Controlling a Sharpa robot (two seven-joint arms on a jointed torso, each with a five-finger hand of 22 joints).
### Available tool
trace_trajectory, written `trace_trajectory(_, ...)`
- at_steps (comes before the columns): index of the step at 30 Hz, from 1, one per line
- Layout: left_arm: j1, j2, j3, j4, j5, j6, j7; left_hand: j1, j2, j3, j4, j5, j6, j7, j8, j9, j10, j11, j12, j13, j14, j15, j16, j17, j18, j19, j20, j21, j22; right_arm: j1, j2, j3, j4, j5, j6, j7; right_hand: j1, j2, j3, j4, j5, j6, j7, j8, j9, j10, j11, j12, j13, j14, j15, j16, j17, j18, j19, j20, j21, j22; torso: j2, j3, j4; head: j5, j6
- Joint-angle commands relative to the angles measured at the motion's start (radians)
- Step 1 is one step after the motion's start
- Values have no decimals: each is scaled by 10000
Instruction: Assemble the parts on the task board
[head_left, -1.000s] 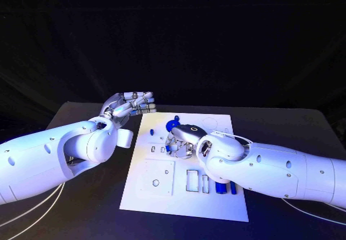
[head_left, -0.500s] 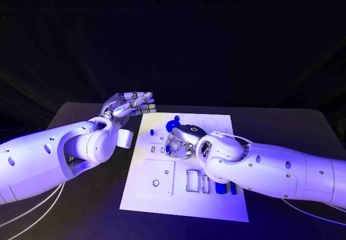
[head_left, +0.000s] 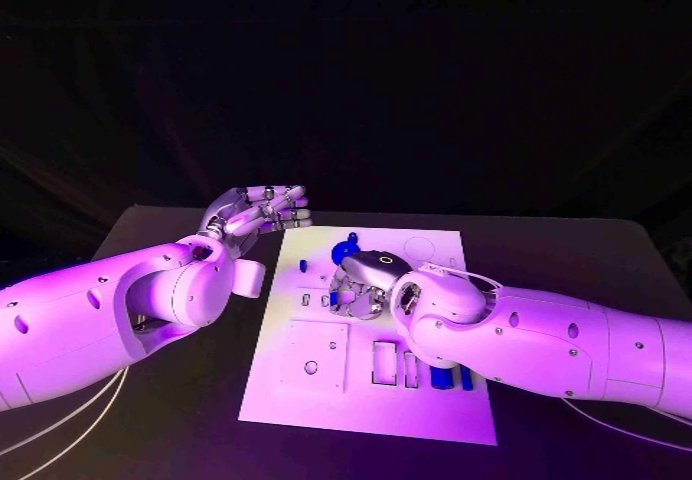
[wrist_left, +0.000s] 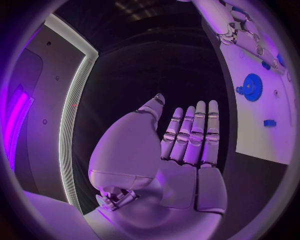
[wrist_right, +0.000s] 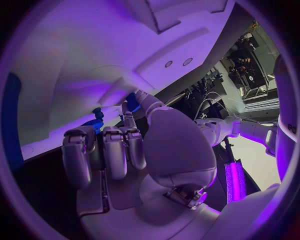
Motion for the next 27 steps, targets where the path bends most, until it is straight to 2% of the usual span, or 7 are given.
trace_trajectory(1, 7, 5, 5, 28, 14, 170, 33, -24, 98, -33, -54, -17, 37, 232, -66, 5, -42, 47, -61, -6, 54, -17, -66, -12, 109, 42, 30, 67, -11, -26, 18, -14, -12, -130, 233, -116, -121, -23, -60, -1, -55, -124, 9, -79, -28, 969, 60, -29, 2562, 1044, 46, 36, 2633, -67, 1063, 36, 44, 2630, 0, 0, 2, -3, 14)
trace_trajectory(20, 7, 0, 5, 21, 14, 178, 22, -24, 98, -33, -54, -17, 37, 232, -66, 5, -42, 47, -61, -6, 54, -17, -66, -12, 109, 42, 30, 67, -11, -26, 27, -14, 5, -179, 182, -124, -146, -93, -78, -17, -88, -306, 96, -200, -77, 887, 137, -135, 2482, 1044, 124, 36, 2633, -67, 1063, 103, 44, 2630, 0, 1, 2, -16, 31)
trace_trajectory(23, 7, 0, 5, 20, 14, 184, 14, -24, 98, -33, -54, -17, 37, 232, -66, 5, -42, 47, -61, -6, 54, -17, -66, -12, 109, 42, 30, 67, -11, -26, 29, -14, 7, -183, 173, -121, -180, -147, -107, -12, -109, -416, 142, -262, -104, 856, 176, -174, 2453, 1044, 160, 36, 2633, -67, 1063, 134, 44, 2630, 1, 0, 3, -17, 31)
trace_trajectory(27, 7, 1, 5, 18, 14, 196, 7, -24, 98, -33, -54, -17, 37, 232, -66, 5, -42, 47, -61, -6, 54, -17, -66, -12, 109, 42, 30, 67, -11, -26, 41, -15, -6, -192, 154, -116, -333, -351, -274, 48, -205, -779, 252, -346, -181, 705, 282, -363, 2311, 1044, 257, 36, 2633, -67, 1063, 226, 44, 2630, -1, -3, -1, -16, 40)
